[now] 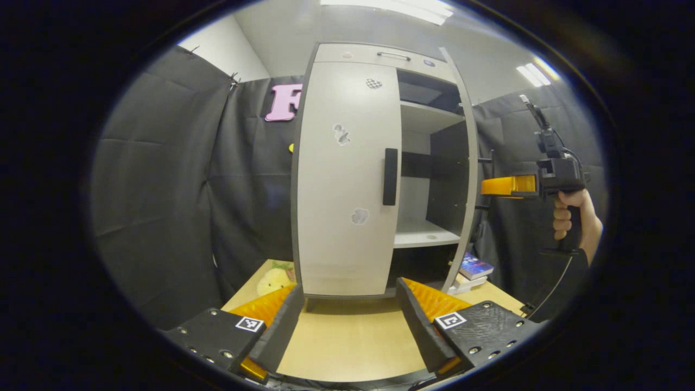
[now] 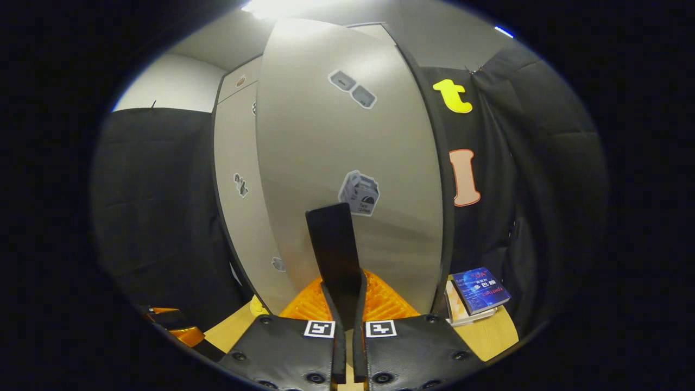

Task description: Open the right door of the double-door shoe cabinet with the right hand, and open the left door with the left hand.

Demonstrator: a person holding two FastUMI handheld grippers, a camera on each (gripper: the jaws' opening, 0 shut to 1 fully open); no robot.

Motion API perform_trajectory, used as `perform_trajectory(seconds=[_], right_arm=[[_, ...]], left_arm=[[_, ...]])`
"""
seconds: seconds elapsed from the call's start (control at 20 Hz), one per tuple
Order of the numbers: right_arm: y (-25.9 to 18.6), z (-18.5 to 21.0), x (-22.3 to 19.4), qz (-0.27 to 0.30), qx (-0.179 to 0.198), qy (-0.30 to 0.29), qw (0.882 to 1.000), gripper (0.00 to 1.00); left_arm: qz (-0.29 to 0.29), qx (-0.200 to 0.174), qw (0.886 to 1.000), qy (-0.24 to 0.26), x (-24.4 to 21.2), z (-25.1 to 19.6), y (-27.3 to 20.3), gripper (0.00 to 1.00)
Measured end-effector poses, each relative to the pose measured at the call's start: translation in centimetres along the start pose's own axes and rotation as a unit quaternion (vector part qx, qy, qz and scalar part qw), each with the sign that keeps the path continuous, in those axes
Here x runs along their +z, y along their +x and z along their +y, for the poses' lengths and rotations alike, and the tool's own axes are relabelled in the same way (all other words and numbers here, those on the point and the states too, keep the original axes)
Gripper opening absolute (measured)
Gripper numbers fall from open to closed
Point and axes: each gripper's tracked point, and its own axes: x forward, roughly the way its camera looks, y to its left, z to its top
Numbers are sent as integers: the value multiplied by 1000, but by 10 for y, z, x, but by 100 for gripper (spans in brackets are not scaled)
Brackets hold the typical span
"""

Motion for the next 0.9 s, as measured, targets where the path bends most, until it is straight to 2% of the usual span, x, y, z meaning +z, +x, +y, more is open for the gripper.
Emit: perform_trajectory(seconds=[0.3,0.35,0.5,0.6,0.65,0.9], right_arm=[[-21,-25,-1,-9,-18,15,1000,6],[-26,-31,-1,-9,-20,19,1000,2],[-33,-49,-1,-5,-19,37,999,6],[-37,-64,1,-4,-13,53,999,2],[-37,-71,2,-4,-10,53,999,6],[-53,-100,12,3,-21,33,999,5]], left_arm=[[7,-37,999,4,-3,-34,17,98],[10,-45,999,2,-5,-41,20,98],[19,-62,998,6,-6,-60,28,100],[15,-63,998,13,-2,-68,34,98],[13,-61,998,15,-1,-73,38,98],[23,-47,999,10,6,-99,48,100]])
